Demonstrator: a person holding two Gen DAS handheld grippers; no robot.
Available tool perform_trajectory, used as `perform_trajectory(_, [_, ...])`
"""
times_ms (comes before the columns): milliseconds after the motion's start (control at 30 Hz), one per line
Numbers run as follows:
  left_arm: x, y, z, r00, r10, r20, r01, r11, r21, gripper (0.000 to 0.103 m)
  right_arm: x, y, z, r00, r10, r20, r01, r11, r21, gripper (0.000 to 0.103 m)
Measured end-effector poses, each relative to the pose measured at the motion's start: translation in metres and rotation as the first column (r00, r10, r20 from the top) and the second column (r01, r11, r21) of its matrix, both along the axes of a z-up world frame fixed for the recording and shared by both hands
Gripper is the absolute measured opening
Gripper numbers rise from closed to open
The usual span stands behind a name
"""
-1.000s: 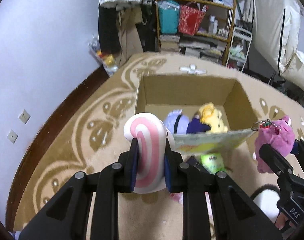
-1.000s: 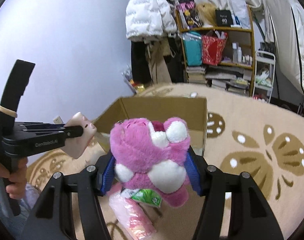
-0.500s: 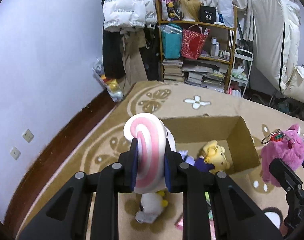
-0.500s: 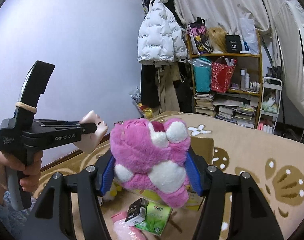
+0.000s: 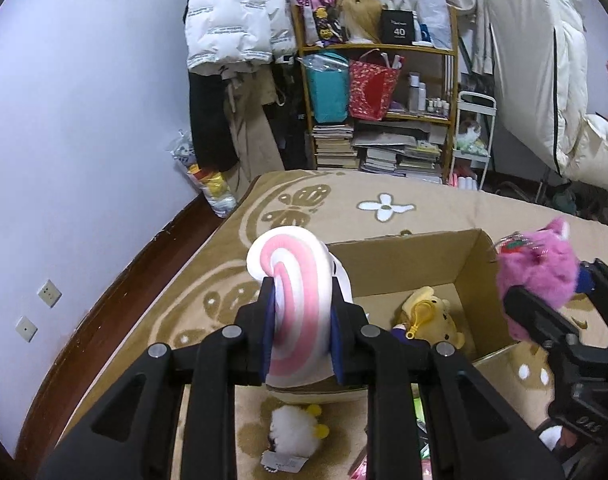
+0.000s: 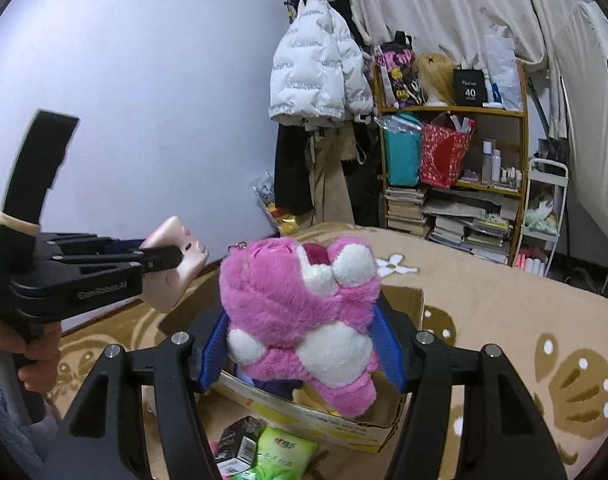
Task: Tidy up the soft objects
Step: 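Lift both plush toys over the box and release them inside, then withdraw both open tools from the box toward the white plush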
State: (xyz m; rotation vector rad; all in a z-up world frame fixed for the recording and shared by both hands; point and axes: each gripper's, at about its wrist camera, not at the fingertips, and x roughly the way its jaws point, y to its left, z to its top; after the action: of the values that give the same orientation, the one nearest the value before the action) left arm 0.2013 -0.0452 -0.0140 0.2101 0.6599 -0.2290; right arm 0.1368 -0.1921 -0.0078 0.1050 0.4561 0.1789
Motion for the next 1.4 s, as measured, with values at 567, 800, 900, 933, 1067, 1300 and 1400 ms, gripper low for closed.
perform_trajectory(567, [0.025, -0.003, -0.041, 0.989, 0.035, -0.141, -0.036, 0.999, -0.007, 0.026, 0.022, -0.005, -0.032, 0.997, -0.006, -0.077, 0.003, 0.999, -0.033, 0.071])
perform_trajectory(800, [0.033, 0.01, -0.047, 0.977, 0.056, -0.205, -0.069, 0.996, -0.055, 0.032, 0.021, -0.001, -0.036, 0.996, -0.001, -0.087, -0.003, 0.999, -0.045, 0.09])
perform_trajectory(900, [0.033, 0.011, -0.047, 0.976, 0.058, -0.209, -0.071, 0.996, -0.056, 0.039, 0.02, -0.003, -0.034, 0.995, -0.004, -0.098, 0.002, 1.0, -0.025, 0.094])
perform_trajectory(933, [0.033, 0.01, -0.047, 0.976, 0.06, -0.208, -0.073, 0.996, -0.053, 0.048, 0.02, -0.003, -0.034, 0.995, -0.002, -0.102, 0.0, 1.0, -0.02, 0.095])
perform_trajectory(1067, [0.03, 0.011, -0.044, 0.98, 0.07, -0.184, -0.081, 0.995, -0.051, 0.055, 0.018, -0.004, -0.031, 0.995, -0.013, -0.098, 0.01, 0.999, -0.031, 0.102])
perform_trajectory(1300, [0.032, 0.016, -0.044, 0.975, 0.107, -0.196, -0.117, 0.992, -0.043, 0.081, 0.02, -0.011, -0.033, 0.993, -0.033, -0.117, 0.031, 0.999, -0.017, 0.103])
perform_trajectory(1400, [0.033, 0.018, -0.045, 0.972, 0.115, -0.203, -0.126, 0.991, -0.041, 0.084, 0.019, -0.012, -0.034, 0.992, -0.041, -0.123, 0.039, 0.999, -0.017, 0.103])
